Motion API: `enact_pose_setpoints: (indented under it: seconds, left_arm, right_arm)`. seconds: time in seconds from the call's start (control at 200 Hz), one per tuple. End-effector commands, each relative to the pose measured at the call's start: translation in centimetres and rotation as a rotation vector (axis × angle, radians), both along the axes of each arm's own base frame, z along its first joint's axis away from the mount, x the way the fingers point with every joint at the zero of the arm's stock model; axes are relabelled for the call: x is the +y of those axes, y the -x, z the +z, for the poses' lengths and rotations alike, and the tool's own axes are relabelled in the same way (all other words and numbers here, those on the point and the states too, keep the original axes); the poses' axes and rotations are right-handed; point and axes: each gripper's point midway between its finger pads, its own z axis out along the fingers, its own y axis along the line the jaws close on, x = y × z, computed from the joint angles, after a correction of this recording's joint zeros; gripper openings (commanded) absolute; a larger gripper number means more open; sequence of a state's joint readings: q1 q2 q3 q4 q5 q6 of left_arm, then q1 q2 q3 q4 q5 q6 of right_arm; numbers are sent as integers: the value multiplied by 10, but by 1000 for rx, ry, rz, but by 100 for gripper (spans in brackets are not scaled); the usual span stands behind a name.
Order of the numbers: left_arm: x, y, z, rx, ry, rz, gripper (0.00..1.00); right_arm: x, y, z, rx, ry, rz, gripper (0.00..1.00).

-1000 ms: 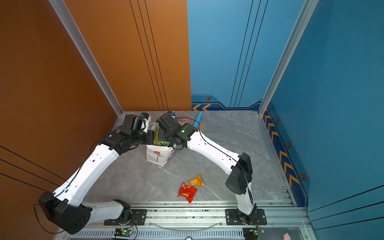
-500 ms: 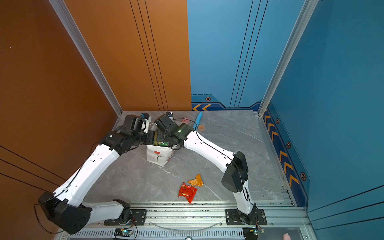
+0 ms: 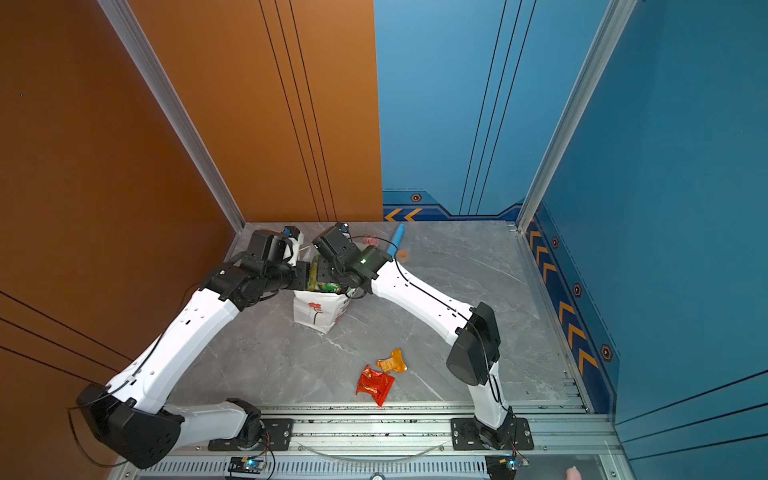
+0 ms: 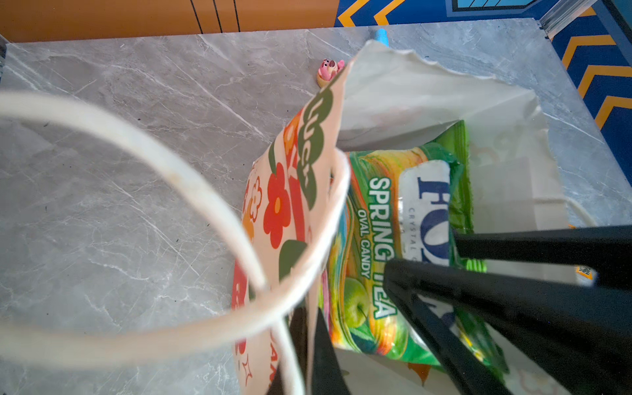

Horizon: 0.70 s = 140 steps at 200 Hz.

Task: Place the snacks into the paper bag
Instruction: 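Lower the green pack into the paper bag and open the right gripper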

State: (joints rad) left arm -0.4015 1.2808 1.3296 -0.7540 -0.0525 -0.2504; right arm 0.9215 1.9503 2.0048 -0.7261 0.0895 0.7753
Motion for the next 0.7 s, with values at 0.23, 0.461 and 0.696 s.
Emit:
enact_pose_setpoints:
  seconds: [0.23, 0.461, 0.696]
  left_arm:
    - [-4, -5, 24, -100, 14, -15, 0]
    - [-3, -5, 24, -102, 8, -11, 0]
    - [-1, -6, 23, -99, 4, -5, 0]
  right_arm:
    - [-34, 17, 59, -81, -59, 33, 43]
    - [-69, 29, 90, -169, -74, 26, 41]
    - [-130, 36, 91, -220, -67, -71, 41]
